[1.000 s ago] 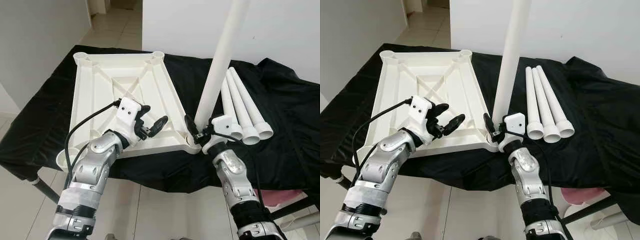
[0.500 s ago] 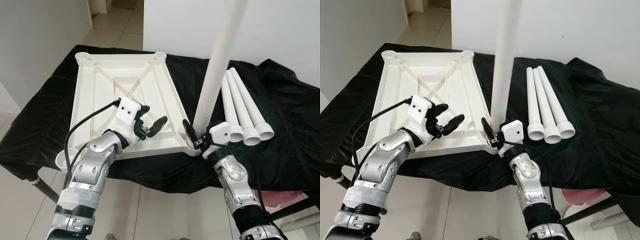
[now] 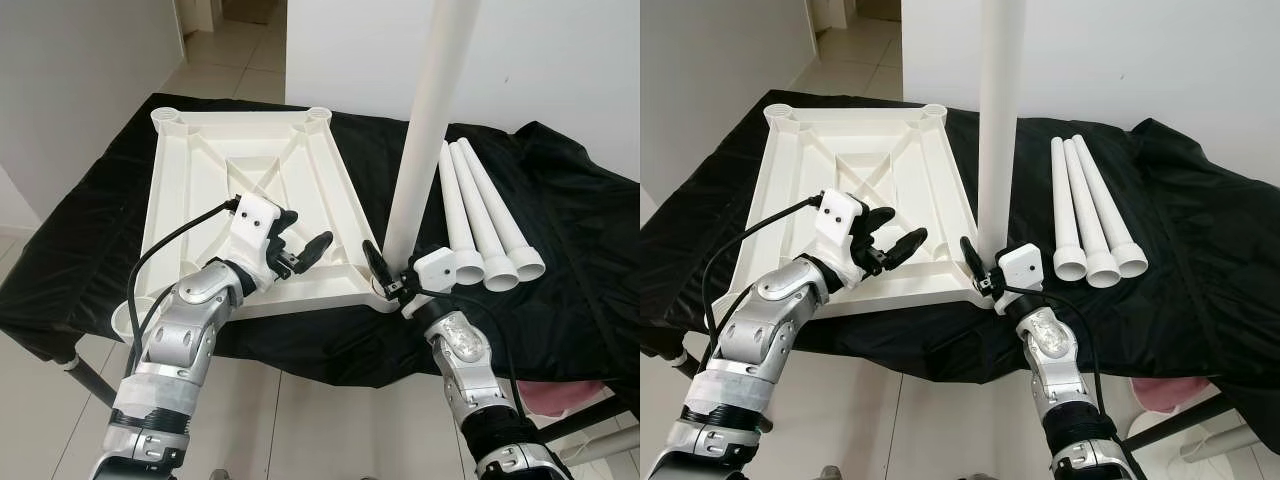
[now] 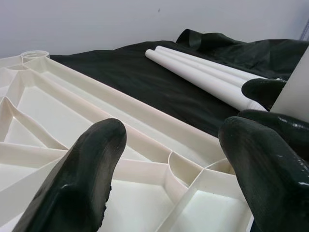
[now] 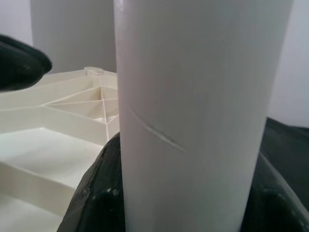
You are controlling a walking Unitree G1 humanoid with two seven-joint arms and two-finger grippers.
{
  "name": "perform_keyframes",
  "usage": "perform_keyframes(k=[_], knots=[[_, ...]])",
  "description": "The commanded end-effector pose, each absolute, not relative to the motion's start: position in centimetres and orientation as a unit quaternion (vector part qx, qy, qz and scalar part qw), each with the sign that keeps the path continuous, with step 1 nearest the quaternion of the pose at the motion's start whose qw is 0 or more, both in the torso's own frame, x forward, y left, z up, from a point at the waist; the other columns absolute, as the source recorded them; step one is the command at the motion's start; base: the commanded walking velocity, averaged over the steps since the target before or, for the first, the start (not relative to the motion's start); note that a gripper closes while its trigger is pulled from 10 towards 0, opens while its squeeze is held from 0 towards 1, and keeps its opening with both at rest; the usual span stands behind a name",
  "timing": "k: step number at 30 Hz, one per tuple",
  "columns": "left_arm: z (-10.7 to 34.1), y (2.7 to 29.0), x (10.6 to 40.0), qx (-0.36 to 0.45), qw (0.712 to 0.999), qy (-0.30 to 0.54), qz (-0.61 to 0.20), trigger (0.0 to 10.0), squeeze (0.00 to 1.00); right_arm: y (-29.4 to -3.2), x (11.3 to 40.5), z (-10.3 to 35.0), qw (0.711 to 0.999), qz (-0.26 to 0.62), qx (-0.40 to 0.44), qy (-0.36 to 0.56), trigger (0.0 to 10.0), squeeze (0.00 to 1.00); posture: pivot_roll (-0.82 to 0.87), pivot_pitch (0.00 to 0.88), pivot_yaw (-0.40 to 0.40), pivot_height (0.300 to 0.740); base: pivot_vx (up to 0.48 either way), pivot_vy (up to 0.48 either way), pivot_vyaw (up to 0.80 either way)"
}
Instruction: Building children table
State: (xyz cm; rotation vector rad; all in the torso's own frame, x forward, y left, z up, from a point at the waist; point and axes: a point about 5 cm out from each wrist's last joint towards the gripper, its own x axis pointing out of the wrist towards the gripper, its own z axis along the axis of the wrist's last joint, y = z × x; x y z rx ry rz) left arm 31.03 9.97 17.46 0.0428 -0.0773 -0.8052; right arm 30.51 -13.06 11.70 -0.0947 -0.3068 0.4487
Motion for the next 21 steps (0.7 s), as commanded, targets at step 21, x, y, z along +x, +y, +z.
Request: perform_keyframes(k=[21], knots=[[18.9, 10.0, 31.7, 0.030, 0.931, -0.058, -0.360, 10.0, 0.00, -13.8, 30.7, 7.7, 0.983, 0.177, 0.036, -0.029, 10.0, 0.00, 0.05, 0.006, -0.047, 0.740, 0.000, 0.000, 0.00]])
